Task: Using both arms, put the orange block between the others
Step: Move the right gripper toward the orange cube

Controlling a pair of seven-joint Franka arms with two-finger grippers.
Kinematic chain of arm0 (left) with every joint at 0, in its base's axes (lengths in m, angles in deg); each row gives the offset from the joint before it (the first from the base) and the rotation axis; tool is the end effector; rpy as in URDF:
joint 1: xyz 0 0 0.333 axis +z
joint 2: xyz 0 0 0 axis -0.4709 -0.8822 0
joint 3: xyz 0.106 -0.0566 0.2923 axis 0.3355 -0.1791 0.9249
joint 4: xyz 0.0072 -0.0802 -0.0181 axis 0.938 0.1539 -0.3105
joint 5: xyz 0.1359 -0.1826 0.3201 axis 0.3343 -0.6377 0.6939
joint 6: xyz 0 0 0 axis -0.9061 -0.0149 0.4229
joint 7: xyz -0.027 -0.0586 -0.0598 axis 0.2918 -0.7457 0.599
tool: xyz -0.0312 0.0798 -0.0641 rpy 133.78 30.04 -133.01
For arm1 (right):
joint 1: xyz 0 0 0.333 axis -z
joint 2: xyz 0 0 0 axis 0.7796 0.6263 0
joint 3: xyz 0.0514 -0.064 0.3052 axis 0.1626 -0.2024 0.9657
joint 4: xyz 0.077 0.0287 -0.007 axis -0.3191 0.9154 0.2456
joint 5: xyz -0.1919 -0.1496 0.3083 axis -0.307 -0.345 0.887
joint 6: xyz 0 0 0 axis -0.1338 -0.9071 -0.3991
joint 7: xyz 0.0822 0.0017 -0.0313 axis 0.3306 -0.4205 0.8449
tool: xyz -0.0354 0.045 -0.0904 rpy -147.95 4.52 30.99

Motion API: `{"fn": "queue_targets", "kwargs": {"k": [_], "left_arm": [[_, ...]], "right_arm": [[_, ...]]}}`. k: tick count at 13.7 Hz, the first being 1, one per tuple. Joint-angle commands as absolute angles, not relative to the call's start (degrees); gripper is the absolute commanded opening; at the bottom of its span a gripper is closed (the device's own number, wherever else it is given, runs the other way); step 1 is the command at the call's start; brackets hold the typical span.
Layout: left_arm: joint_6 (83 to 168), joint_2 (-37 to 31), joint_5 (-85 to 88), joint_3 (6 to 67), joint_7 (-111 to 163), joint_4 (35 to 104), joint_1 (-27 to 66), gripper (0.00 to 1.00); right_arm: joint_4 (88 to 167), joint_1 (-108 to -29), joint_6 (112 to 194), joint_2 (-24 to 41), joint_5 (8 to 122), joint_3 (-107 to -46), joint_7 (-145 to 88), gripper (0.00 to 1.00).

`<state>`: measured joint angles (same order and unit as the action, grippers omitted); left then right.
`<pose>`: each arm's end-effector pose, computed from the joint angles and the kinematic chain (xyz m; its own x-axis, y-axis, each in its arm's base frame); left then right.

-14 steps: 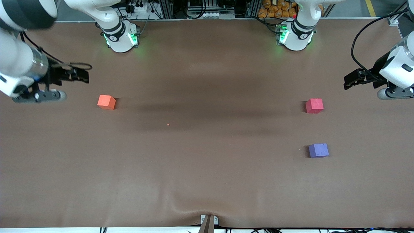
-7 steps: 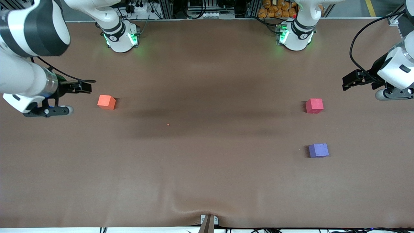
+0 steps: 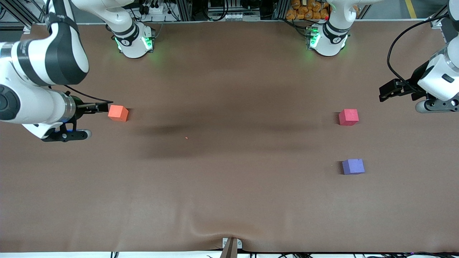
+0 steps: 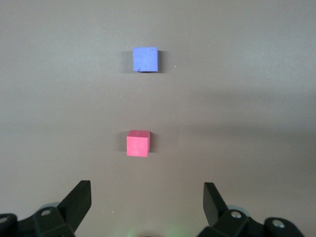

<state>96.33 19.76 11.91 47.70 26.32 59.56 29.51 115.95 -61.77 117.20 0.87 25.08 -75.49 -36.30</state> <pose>0.5608 -0.0507 0.6018 0.9973 0.0232 -0.0696 0.0213 -0.9994 -0.0291 0.5935 0.0630 0.4752 0.9193 0.0316 -0.3922 0.0709 -0.9938 0.0861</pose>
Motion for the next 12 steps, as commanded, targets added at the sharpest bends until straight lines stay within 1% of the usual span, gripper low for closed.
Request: {"fn": "queue_targets", "kwargs": {"k": [1, 6, 8, 12], "left_arm": [[97.3, 19.4, 12.5, 47.4, 26.4, 59.8, 29.5, 1.00], [97.3, 19.5, 12.5, 47.4, 26.3, 60.2, 29.8, 1.00], [97.4, 19.4, 12.5, 47.5, 26.3, 60.2, 29.8, 1.00], [97.5, 19.1, 12.5, 47.5, 26.3, 60.1, 29.8, 1.00]], "right_arm": [[119.1, -59.9, 119.7, 1.1, 26.2, -75.0, -35.5, 1.00], [125.4, -58.3, 125.1, 2.0, 26.3, -75.0, -34.9, 1.00], [127.7, -56.1, 127.9, 3.1, 26.3, -75.0, -32.8, 1.00], [136.3, -53.1, 135.5, 3.5, 26.4, -75.0, -32.4, 1.00]]}}
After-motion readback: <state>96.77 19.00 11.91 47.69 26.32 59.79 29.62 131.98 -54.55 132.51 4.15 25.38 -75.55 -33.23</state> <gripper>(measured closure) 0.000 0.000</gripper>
